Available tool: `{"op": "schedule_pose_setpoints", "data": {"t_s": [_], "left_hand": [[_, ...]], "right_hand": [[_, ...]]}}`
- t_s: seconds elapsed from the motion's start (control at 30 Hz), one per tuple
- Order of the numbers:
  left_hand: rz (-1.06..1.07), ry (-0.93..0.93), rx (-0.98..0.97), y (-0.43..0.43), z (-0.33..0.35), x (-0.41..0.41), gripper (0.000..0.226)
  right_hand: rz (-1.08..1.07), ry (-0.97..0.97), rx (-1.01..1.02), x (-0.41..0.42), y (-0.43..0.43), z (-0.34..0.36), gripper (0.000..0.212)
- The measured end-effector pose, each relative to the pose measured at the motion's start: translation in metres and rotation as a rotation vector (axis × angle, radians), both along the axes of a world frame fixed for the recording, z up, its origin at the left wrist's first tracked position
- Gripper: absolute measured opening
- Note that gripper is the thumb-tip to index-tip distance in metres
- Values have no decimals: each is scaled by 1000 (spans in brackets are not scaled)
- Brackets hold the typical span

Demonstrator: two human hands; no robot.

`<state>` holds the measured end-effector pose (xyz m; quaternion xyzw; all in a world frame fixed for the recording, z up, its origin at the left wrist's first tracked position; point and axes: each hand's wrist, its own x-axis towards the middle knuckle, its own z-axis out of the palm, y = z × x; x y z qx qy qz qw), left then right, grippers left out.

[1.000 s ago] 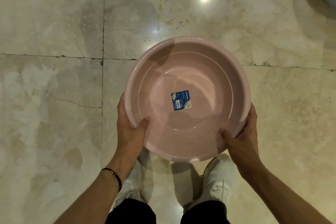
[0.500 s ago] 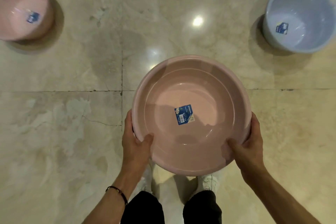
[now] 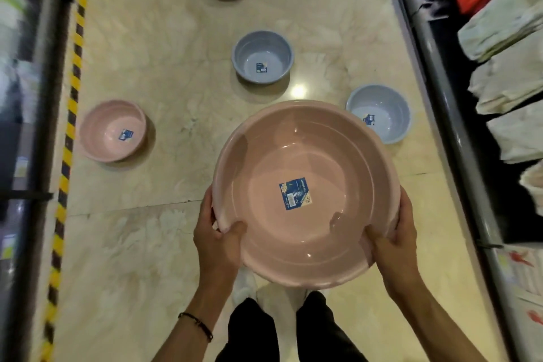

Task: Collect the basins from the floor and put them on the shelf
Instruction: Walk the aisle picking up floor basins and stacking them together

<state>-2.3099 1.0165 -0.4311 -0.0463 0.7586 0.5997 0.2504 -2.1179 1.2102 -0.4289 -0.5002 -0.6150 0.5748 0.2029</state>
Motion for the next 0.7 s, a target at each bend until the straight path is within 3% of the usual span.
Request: {"op": "schedule_pose_setpoints", "data": {"t_s": [0.17, 0.37, 0.6, 0.7], "left_hand": [[31, 15, 41, -2, 116, 20, 89], [23, -22, 84, 7, 226, 57, 84], [-78, 26, 84, 48, 283, 83, 100], [-96, 50, 76, 75, 296, 89, 87]], "right_hand": [[-65, 77, -21, 25, -10, 118, 89], [-166, 102, -54, 67, -16, 207, 84], [-227, 178, -75, 98, 34, 263, 76], [-223, 190, -111, 101, 63, 281, 78]]}}
